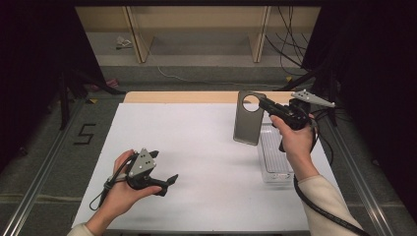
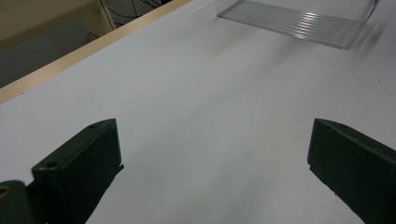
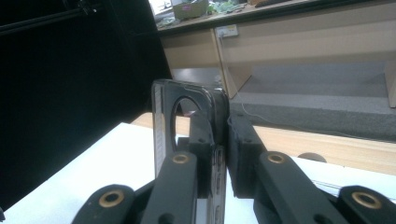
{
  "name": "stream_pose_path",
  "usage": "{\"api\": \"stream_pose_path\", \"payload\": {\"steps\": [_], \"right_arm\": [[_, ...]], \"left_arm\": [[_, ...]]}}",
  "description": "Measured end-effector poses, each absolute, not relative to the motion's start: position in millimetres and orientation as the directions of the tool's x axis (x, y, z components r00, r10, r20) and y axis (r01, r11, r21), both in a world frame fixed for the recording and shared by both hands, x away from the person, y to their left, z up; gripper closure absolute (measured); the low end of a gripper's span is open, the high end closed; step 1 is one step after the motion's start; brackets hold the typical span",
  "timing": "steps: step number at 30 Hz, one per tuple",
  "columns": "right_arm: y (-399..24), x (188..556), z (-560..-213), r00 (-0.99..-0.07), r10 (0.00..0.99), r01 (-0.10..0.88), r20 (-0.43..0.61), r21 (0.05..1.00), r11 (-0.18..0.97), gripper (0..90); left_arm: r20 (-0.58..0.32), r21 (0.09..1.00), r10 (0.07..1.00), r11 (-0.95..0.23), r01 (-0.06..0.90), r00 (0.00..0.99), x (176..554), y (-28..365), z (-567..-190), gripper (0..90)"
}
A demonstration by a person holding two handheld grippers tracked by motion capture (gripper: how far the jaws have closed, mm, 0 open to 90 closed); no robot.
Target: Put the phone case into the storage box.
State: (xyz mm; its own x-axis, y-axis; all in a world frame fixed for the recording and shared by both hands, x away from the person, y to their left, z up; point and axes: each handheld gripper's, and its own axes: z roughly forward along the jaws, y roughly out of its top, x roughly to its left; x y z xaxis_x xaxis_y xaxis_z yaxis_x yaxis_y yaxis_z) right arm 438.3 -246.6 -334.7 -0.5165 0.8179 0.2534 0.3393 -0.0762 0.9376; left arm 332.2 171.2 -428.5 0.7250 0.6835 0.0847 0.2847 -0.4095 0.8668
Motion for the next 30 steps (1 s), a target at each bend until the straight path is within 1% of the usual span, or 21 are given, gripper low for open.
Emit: {"api": "stream_pose_path", "payload": {"steps": [30], "right_arm": [[-257.8,438.6,-329.0,-0.492,0.838,0.310,0.234,0.947,-0.083,81.8]], "left_arm": [[0.081,0.868,0.685,-0.405,0.286,0.724,332.4,171.5,-428.6,2.4]]}}
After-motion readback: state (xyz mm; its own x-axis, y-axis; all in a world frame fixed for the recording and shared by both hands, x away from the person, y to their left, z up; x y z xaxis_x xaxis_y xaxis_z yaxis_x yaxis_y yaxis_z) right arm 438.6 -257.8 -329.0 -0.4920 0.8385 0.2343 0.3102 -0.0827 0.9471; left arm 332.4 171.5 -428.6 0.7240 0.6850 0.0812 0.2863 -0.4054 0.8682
